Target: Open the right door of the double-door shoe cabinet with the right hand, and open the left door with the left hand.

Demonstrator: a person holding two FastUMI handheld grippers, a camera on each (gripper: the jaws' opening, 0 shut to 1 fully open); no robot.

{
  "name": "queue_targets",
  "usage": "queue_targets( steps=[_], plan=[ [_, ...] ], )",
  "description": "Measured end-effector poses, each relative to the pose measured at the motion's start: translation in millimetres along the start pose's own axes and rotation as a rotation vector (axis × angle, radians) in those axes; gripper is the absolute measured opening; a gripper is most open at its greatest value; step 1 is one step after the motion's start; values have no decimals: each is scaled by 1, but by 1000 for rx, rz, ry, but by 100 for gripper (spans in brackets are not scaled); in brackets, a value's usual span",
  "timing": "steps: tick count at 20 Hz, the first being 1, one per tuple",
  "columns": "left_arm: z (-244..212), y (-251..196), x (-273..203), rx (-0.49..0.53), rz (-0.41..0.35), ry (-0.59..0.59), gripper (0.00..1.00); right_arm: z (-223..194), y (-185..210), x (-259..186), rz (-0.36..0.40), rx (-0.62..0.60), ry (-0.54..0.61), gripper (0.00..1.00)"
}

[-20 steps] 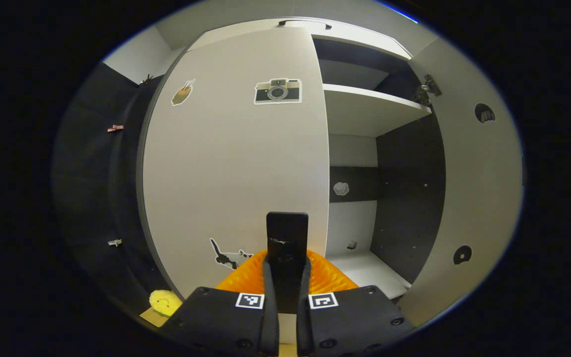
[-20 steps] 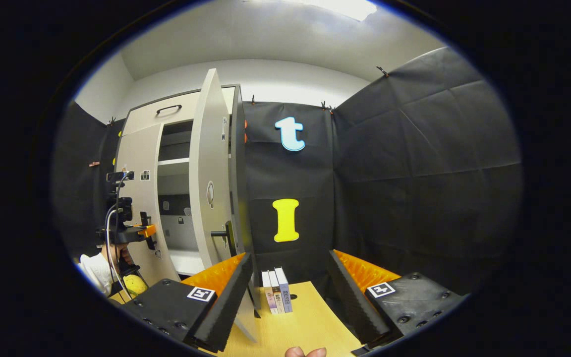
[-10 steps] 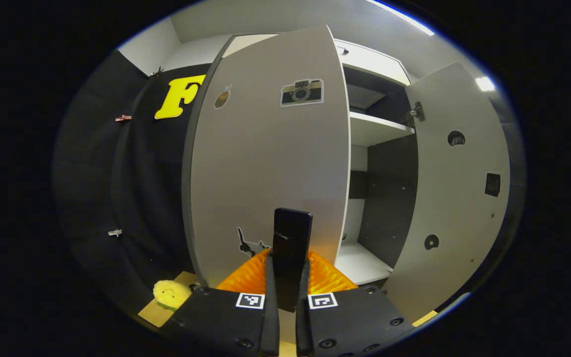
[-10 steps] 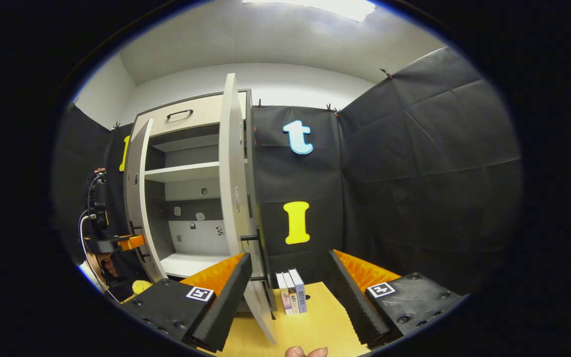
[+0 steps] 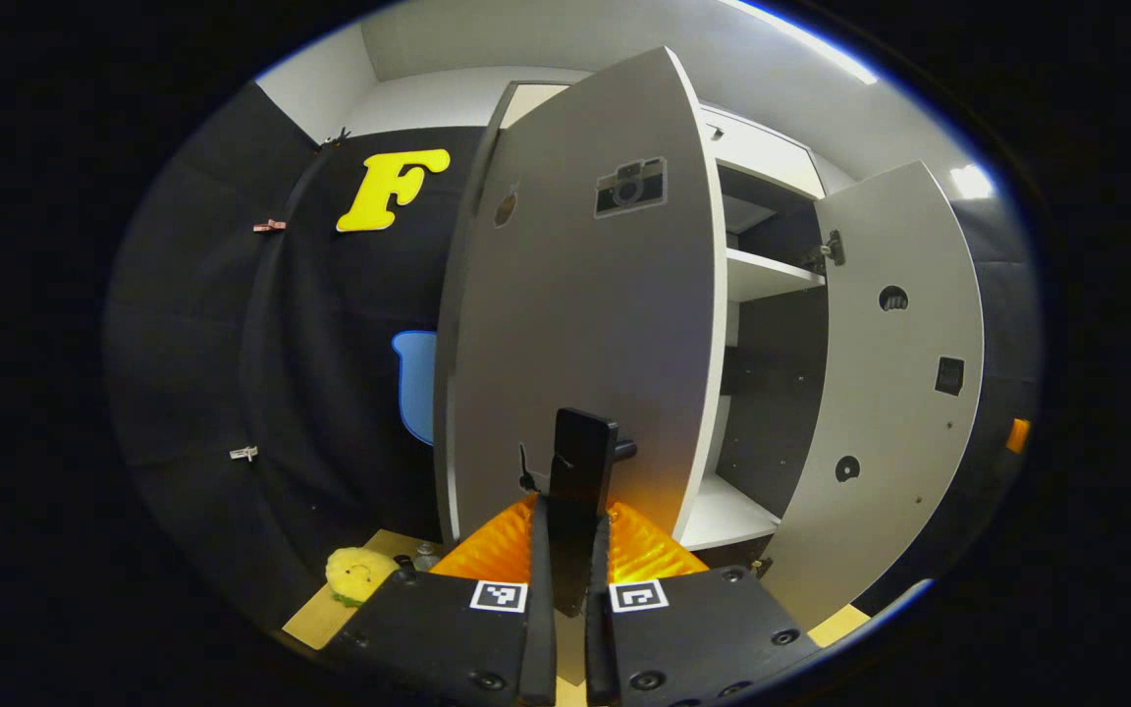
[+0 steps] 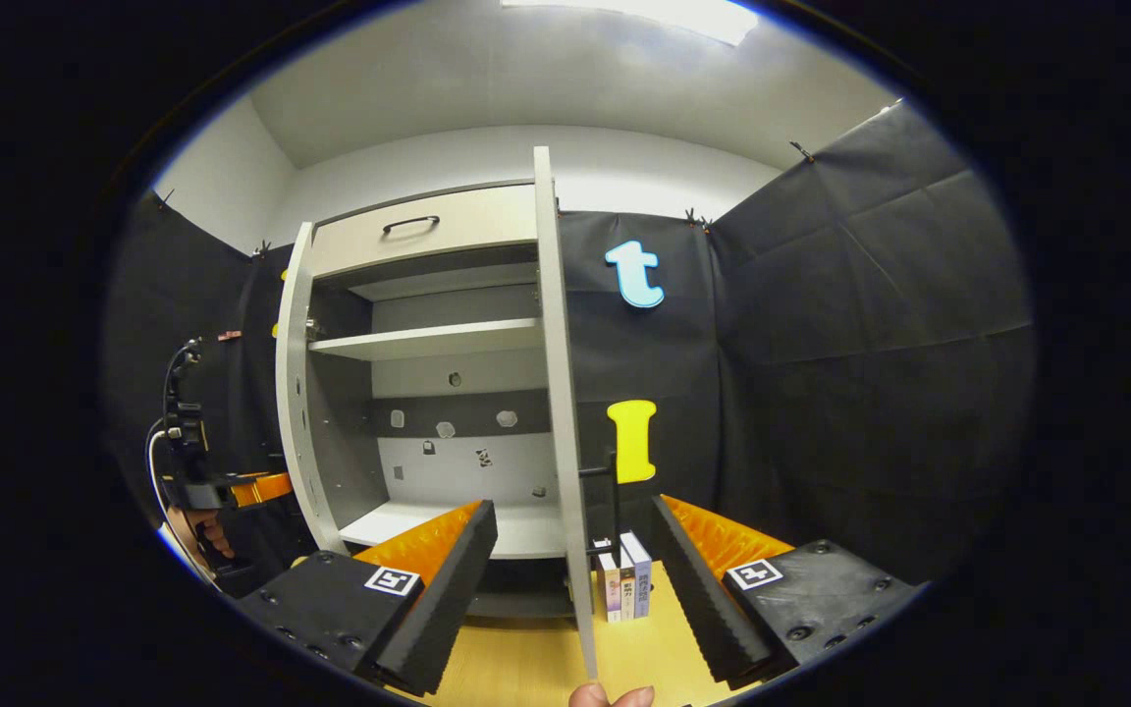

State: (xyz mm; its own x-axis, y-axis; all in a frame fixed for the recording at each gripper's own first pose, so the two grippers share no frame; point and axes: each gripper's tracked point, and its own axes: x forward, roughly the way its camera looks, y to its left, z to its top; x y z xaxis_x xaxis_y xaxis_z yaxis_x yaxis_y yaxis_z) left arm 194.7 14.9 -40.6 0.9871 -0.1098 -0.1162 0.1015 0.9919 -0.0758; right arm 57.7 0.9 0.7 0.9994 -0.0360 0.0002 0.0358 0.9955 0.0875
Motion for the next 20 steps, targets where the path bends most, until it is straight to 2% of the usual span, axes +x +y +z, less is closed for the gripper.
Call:
queue_targets(
  steps=[5, 10, 17, 20],
  plan=[
    [1, 18, -9, -12, 17, -4, 16, -9, 18, -1, 25, -2, 20, 98],
    [2, 25, -13, -25, 2, -7, 15, -8, 26, -2, 41, -5, 19, 98],
    [9, 47, -17, -34, 28, -37, 12, -11, 25, -5, 45, -3, 27, 98],
    [10, 66, -16, -1, 58, -58, 8, -14, 28, -5, 51, -1, 35, 98]
  ],
)
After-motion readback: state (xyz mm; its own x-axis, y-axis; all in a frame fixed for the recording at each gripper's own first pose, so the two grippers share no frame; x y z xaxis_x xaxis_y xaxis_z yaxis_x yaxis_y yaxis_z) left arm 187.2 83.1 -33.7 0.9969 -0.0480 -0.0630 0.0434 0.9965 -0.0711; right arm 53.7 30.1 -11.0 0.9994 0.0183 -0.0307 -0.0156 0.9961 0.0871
